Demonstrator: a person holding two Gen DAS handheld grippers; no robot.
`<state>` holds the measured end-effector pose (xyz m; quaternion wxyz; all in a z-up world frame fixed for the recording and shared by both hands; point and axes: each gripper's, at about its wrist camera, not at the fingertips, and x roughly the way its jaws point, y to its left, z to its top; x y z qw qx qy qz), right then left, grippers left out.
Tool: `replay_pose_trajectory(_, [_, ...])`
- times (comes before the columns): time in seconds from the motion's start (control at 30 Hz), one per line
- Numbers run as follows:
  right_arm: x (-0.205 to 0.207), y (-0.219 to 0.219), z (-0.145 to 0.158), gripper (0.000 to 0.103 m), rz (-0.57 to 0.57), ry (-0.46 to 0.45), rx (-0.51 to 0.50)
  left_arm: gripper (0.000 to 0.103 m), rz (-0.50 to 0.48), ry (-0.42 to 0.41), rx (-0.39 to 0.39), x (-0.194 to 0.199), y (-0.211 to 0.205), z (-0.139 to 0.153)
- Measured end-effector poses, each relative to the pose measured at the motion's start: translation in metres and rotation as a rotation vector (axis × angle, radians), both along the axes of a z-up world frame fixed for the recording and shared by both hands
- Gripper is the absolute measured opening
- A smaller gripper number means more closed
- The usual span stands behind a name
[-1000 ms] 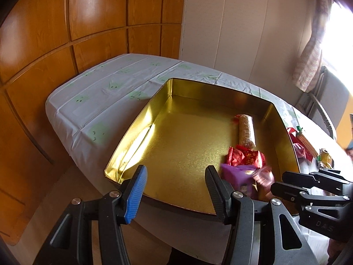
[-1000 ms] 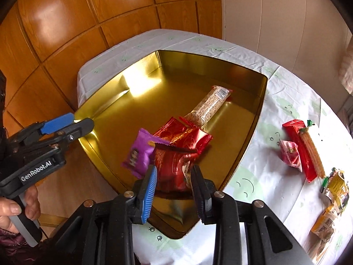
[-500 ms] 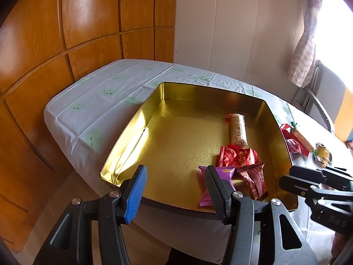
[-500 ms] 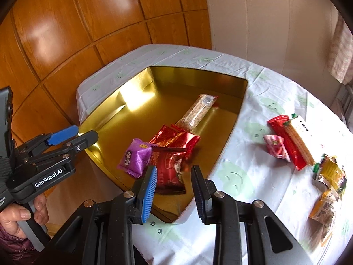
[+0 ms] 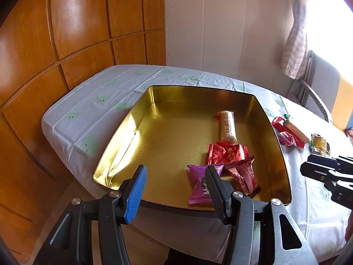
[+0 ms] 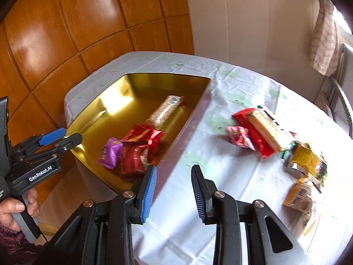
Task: Organize snacks
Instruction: 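Withdraw both open grippers from the box back toward the snack pile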
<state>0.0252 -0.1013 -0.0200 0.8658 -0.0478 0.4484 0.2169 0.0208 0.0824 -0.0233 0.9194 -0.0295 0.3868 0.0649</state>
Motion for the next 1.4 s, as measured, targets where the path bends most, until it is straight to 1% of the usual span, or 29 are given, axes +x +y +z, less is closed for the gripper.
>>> replay_pose_trajectory(0.43, [0.003,-0.062,0.007,0.033,-0.095,-0.027,-0.084,0.056,-0.084,0.004,0.038,0.003,-0.029,0.004])
replay_pose_trajectory(0.63, [0.006,-0.101,0.011,0.033,-0.158,-0.043,-0.129,0.056,-0.13,0.004,0.06,0.006,-0.045,0.006])
replay_pose_trajectory(0.87, [0.011,-0.151,0.012,0.033,-0.249,-0.035,-0.148,0.056,-0.187,0.001,0.089,0.01,-0.066,0.01])
replay_pose_trajectory(1.07, [0.016,-0.193,0.006,0.033,-0.332,-0.017,-0.166,0.056,-0.226,0.002,0.108,0.013,-0.084,0.012])
replay_pose_trajectory(1.13, [0.018,-0.208,0.002,0.034,-0.366,-0.007,-0.159,0.056,-0.24,0.003,0.117,0.013,-0.09,0.012])
replay_pose_trajectory(1.27, [0.019,-0.234,-0.007,0.034,-0.443,0.022,-0.102,0.056,-0.264,0.007,0.127,0.015,-0.1,0.013])
replay_pose_trajectory(1.33, [0.021,-0.244,-0.01,0.034,-0.48,0.049,-0.084,0.056,-0.275,0.008,0.133,0.015,-0.105,0.013])
replay_pose_trajectory(1.4, [0.021,-0.249,-0.008,0.034,-0.492,0.048,-0.059,0.056,-0.29,0.013,0.136,0.016,-0.109,0.012])
